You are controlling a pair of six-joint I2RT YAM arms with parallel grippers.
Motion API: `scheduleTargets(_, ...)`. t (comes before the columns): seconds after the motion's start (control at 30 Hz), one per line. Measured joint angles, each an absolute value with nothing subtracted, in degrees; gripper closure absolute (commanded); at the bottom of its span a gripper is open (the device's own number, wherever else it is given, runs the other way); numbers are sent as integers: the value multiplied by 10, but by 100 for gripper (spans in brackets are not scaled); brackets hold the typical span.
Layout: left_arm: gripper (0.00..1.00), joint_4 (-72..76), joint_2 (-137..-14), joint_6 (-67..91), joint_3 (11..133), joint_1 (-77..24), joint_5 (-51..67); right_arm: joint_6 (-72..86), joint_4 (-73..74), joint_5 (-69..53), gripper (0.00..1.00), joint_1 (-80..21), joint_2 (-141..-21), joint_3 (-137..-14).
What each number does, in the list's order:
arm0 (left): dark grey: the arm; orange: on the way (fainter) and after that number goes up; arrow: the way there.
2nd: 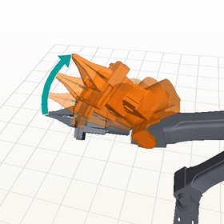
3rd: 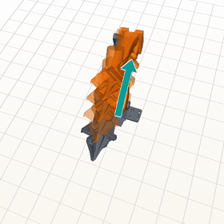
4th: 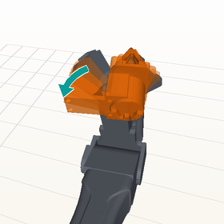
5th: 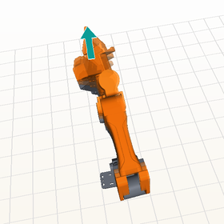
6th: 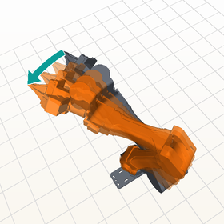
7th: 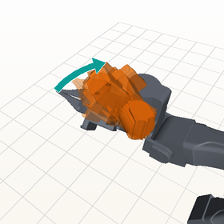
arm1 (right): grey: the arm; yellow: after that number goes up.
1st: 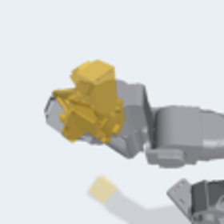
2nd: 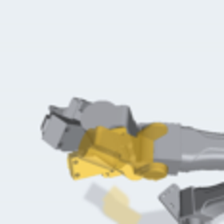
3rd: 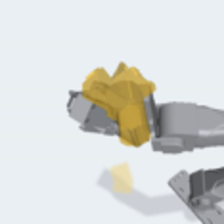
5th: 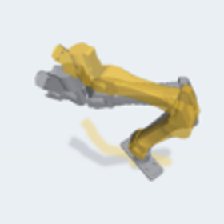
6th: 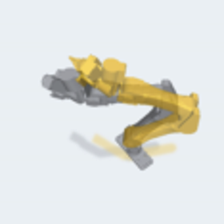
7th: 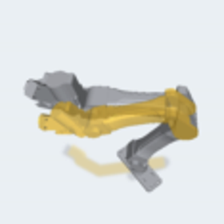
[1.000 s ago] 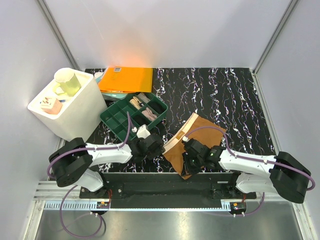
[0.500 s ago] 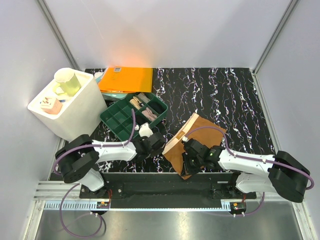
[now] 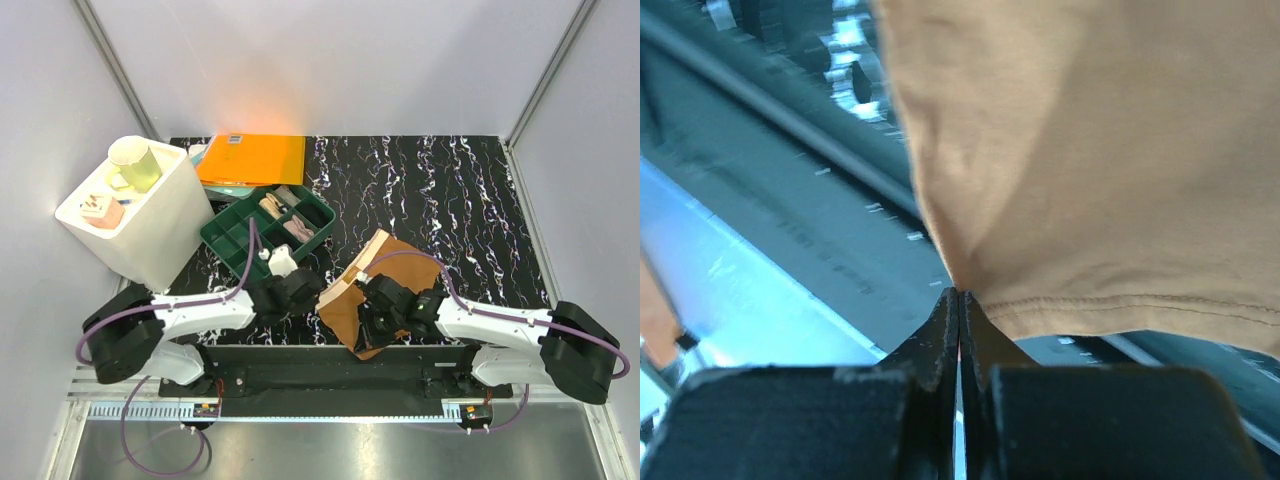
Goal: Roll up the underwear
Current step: Fold the underwear at the center of the board.
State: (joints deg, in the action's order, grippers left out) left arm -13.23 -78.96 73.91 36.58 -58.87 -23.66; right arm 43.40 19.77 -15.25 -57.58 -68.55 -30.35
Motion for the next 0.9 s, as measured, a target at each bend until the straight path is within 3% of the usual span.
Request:
scheduleTargets(0.5, 100, -272, -557, 685, 338, -624, -262, 429, 269, -134, 100, -615, -677, -447)
scheduleTargets(0.9, 100, -306, -689, 586, 521, -618, -231, 406, 409, 30, 100, -567, -623, -507)
